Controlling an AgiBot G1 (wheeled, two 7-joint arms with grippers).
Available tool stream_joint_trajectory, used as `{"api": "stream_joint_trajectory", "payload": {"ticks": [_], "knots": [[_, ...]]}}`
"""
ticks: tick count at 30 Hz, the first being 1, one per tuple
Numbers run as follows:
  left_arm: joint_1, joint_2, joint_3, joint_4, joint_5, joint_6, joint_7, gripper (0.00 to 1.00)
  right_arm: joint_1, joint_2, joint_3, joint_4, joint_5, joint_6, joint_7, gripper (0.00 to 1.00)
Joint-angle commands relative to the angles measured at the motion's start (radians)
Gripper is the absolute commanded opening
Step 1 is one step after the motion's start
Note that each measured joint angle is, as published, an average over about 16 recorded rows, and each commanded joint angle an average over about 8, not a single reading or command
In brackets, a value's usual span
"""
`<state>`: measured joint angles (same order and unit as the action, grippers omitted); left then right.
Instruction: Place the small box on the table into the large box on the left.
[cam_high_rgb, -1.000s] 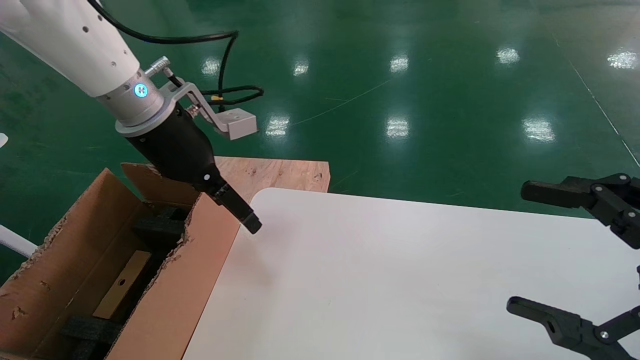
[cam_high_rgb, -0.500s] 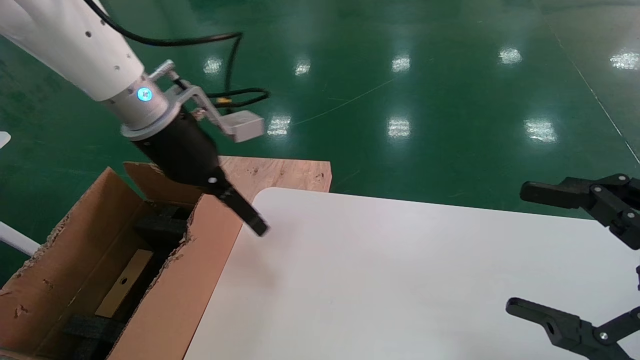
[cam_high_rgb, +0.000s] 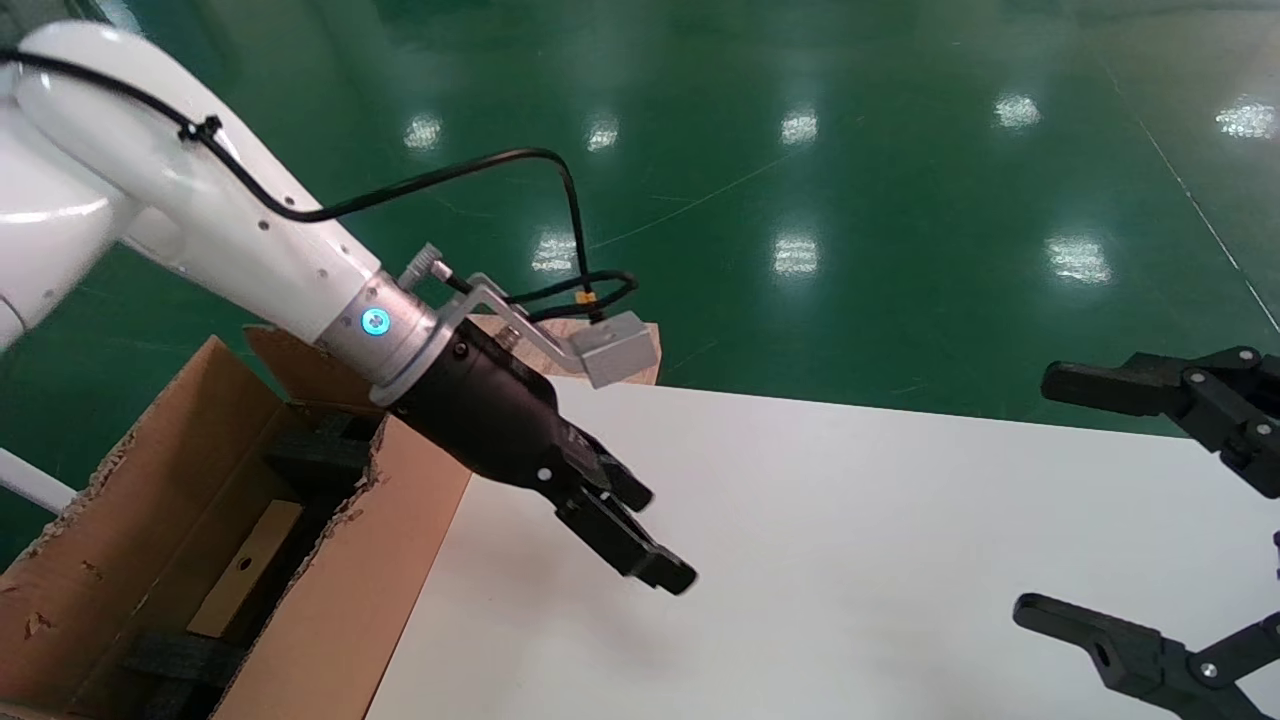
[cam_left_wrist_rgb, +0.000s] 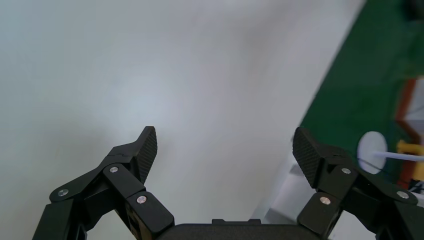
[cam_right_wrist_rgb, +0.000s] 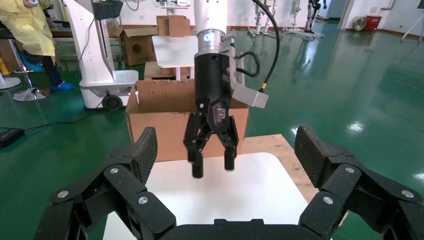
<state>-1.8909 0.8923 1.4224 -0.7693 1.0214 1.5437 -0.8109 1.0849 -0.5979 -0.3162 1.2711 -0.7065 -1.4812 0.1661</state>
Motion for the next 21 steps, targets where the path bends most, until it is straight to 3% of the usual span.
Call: {"api": "stream_joint_trajectory", "payload": {"ticks": [1, 21], "knots": [[0.039, -0.013, -0.054, -0.025, -0.014, -0.002, 0.030, 1.00, 0.000, 0.000, 0.000, 0.000, 0.000, 0.000, 0.000, 1.00], [0.431, -0.148, -0.603, -0.272, -0.154, -0.025, 0.329, 1.00, 0.000, 0.000, -0.001, 0.000, 0.000, 0.000, 0.000, 1.00]]}}
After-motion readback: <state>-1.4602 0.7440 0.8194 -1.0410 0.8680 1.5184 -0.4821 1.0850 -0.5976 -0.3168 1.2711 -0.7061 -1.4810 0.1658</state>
